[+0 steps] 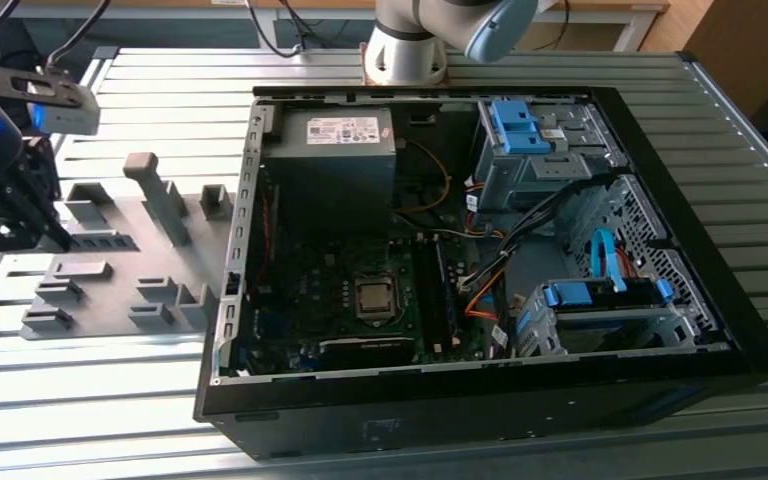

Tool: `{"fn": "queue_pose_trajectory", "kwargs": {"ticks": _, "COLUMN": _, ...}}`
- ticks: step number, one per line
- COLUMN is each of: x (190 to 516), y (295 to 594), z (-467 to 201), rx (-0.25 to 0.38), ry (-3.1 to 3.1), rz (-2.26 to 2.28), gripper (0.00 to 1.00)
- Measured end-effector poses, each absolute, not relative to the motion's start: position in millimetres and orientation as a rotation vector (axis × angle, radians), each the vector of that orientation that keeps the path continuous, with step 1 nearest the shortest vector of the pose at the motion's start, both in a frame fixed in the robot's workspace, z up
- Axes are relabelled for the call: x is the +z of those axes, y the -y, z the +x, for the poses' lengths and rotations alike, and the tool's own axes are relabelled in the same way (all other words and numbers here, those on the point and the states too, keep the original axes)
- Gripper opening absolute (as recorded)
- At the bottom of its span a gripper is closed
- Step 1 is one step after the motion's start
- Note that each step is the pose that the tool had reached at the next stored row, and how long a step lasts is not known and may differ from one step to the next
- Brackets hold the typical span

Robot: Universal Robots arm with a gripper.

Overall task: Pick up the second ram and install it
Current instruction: 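Pick up the second ram and move it above second insertion slot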

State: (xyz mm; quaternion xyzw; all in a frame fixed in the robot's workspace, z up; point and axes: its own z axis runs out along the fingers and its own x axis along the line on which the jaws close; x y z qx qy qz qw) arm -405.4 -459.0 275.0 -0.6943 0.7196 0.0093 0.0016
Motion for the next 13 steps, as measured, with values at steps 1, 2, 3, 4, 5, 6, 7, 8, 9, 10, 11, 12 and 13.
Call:
{"fn": "queue_pose_trajectory", "kwargs": {"ticks": 1, "x": 275.6, "y": 459.0, "z": -405.4, "rx": 0.029, "ry": -2.258, "rz": -2.179, "gripper": 0.14}}
{"fn": "queue_pose_trajectory", "kwargs": {"ticks": 2, "x": 276.2, "y": 459.0, "z": -405.4, "rx": 0.029, "ry": -2.258, "rz": -2.179, "gripper": 0.14}}
{"fn": "queue_pose_trajectory", "kwargs": {"ticks": 3, "x": 276.8, "y": 459.0, "z": -405.4, "rx": 0.029, "ry": -2.258, "rz": -2.179, "gripper": 0.14}}
{"fn": "queue_pose_trajectory", "kwargs": {"ticks": 4, "x": 277.4, "y": 459.0, "z": -405.4, "rx": 0.029, "ry": -2.258, "rz": -2.179, "gripper": 0.14}}
{"fn": "queue_pose_trajectory", "kwargs": {"ticks": 5, "x": 278.0, "y": 459.0, "z": -405.4, "rx": 0.029, "ry": -2.258, "rz": -2.179, "gripper": 0.14}}
{"fn": "queue_pose_trajectory", "kwargs": {"ticks": 6, "x": 278.6, "y": 459.0, "z": -405.4, "rx": 0.029, "ry": -2.258, "rz": -2.179, "gripper": 0.14}}
{"fn": "queue_pose_trajectory", "kwargs": {"ticks": 7, "x": 279.2, "y": 459.0, "z": -405.4, "rx": 0.029, "ry": -2.258, "rz": -2.179, "gripper": 0.14}}
{"fn": "queue_pose_trajectory", "kwargs": {"ticks": 8, "x": 279.9, "y": 459.0, "z": -405.4, "rx": 0.029, "ry": -2.258, "rz": -2.179, "gripper": 0.14}}
{"fn": "queue_pose_trajectory", "kwargs": {"ticks": 9, "x": 280.6, "y": 459.0, "z": -405.4, "rx": 0.029, "ry": -2.258, "rz": -2.179, "gripper": 0.14}}
{"fn": "queue_pose_trajectory", "kwargs": {"ticks": 10, "x": 281.2, "y": 459.0, "z": -405.4, "rx": 0.029, "ry": -2.258, "rz": -2.179, "gripper": 0.14}}
{"fn": "queue_pose_trajectory", "kwargs": {"ticks": 11, "x": 281.9, "y": 459.0, "z": -405.4, "rx": 0.029, "ry": -2.258, "rz": -2.179, "gripper": 0.14}}
{"fn": "queue_pose_trajectory", "kwargs": {"ticks": 12, "x": 282.6, "y": 459.0, "z": -405.4, "rx": 0.029, "ry": -2.258, "rz": -2.179, "gripper": 0.14}}
{"fn": "queue_pose_trajectory", "kwargs": {"ticks": 13, "x": 283.2, "y": 459.0, "z": -405.4, "rx": 0.029, "ry": -2.258, "rz": -2.179, "gripper": 0.14}}
